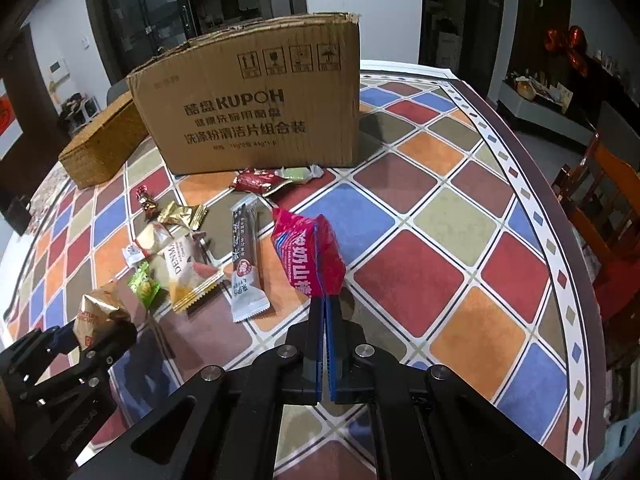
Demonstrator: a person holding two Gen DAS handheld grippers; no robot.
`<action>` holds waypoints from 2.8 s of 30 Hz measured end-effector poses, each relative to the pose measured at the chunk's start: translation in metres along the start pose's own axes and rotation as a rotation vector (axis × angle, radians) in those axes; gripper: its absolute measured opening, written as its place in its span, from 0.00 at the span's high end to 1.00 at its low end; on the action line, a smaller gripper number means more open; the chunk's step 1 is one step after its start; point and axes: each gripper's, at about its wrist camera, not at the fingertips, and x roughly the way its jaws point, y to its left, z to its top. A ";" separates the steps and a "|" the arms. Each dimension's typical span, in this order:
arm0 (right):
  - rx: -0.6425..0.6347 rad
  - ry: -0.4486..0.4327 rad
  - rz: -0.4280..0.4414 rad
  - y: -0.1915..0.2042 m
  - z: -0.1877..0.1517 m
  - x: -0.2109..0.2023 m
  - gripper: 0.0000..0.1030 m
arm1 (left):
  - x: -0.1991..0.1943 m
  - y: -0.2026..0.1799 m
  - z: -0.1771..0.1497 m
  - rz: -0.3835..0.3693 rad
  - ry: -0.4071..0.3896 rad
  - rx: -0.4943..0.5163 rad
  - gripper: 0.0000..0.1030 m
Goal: Organize snacks
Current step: 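Carry the biscuit packet and pink bag in both tools over the cardboard box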
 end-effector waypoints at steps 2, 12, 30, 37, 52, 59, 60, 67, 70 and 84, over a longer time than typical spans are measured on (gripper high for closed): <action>-0.002 -0.011 0.001 0.001 0.001 -0.004 0.98 | -0.003 0.000 0.001 -0.002 -0.004 -0.001 0.59; -0.006 -0.060 0.014 0.003 0.010 -0.022 0.98 | -0.016 0.001 0.010 0.003 -0.035 0.002 0.59; -0.005 -0.111 0.025 0.000 0.025 -0.041 0.98 | -0.031 -0.005 0.025 -0.014 -0.068 0.009 0.59; -0.012 -0.139 0.026 0.001 0.037 -0.050 0.98 | -0.038 -0.006 0.038 -0.016 -0.091 0.016 0.59; -0.023 -0.192 0.037 0.002 0.066 -0.067 0.99 | -0.056 -0.010 0.070 -0.023 -0.133 0.040 0.59; -0.029 -0.220 0.036 0.003 0.079 -0.074 0.99 | -0.062 -0.010 0.082 -0.030 -0.151 0.049 0.59; -0.029 -0.221 0.038 0.002 0.081 -0.075 0.99 | -0.063 -0.010 0.084 -0.032 -0.151 0.049 0.59; -0.036 -0.237 0.045 0.004 0.092 -0.079 0.99 | -0.066 -0.009 0.096 -0.042 -0.165 0.054 0.59; -0.039 -0.244 0.051 0.006 0.097 -0.081 0.99 | -0.069 -0.010 0.101 -0.044 -0.176 0.060 0.59; -0.053 -0.297 0.060 0.012 0.126 -0.090 0.99 | -0.076 -0.006 0.134 -0.049 -0.218 0.066 0.59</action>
